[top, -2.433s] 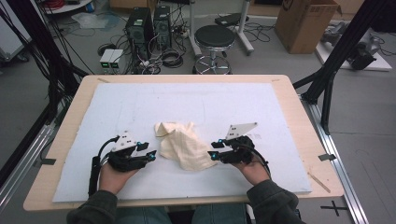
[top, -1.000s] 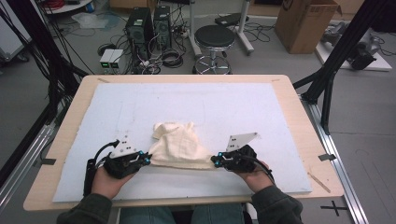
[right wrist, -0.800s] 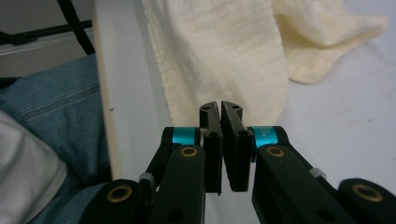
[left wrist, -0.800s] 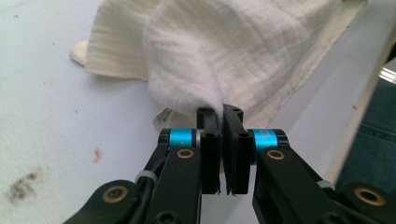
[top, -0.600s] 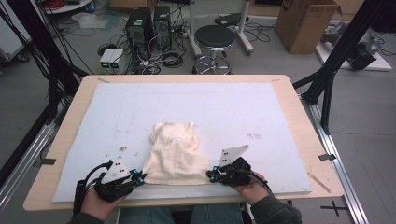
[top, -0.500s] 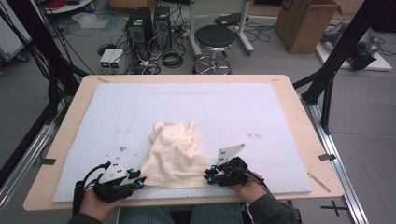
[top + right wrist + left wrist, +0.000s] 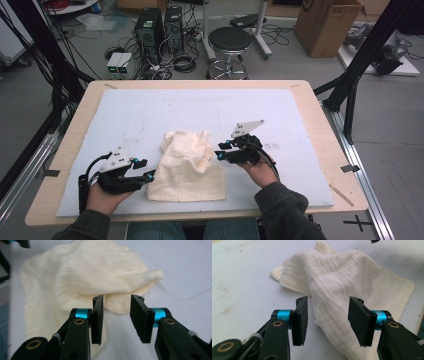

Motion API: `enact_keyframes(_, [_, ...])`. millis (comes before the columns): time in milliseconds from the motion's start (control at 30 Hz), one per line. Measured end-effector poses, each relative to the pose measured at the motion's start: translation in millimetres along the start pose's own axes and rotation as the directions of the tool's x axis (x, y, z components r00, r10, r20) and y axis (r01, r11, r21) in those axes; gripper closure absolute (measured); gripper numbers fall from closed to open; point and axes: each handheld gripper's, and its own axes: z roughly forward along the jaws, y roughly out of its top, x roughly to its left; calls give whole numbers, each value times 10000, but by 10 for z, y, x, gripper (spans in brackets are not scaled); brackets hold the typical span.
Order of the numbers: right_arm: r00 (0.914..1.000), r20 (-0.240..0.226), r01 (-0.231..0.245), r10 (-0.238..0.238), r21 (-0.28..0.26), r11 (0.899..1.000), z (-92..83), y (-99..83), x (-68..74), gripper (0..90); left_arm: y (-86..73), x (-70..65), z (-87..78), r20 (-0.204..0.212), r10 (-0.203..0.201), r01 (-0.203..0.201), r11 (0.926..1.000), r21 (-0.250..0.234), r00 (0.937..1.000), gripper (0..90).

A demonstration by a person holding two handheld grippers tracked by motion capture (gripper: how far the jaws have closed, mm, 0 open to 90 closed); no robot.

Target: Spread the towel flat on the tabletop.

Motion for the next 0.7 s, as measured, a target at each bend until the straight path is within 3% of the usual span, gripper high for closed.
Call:
enact_keyframes(133, [9988, 104, -482, 478, 523, 9975, 275, 6, -181, 632, 81, 42, 227, 118, -150, 150, 9999, -30, 9998, 496])
enact_keyframes(167, [9988, 104, -482, 478, 523, 9975, 275, 6, -181, 632, 81, 42, 227, 118, -150, 150, 9999, -30, 9998, 493])
enact_keyframes(233, [9966, 53, -825, 824, 727, 9939, 411, -25, -251, 632, 80, 43, 290, 165, -28, 25, 9999, 169, 9999, 493])
enact_keyframes(333, [9955, -91, -934, 947, 938, 9912, 528, -57, -290, 637, 45, 27, 377, 311, 137, -155, 9983, 563, 9994, 526])
enact_keyframes(400, [9954, -126, -936, 953, 1013, 9904, 549, -57, -285, 670, 20, 17, 407, 344, 280, -307, 9964, 794, 9990, 554])
enact_keyframes(433, [9964, -268, -774, 805, 1021, 9918, 579, -60, -286, 784, 3, 18, 413, 374, 208, -236, 9967, 775, 9991, 577])
enact_keyframes(500, [9947, -579, -785, 848, 1032, 9916, 590, -56, -283, 854, -18, 27, 418, 380, 185, -216, 9962, 841, 9991, 581])
enact_keyframes(700, [9983, -273, -482, 510, 938, 9944, 441, 18, -221, 863, -31, 38, 381, 381, 34, -61, 9976, 693, 9993, 581])
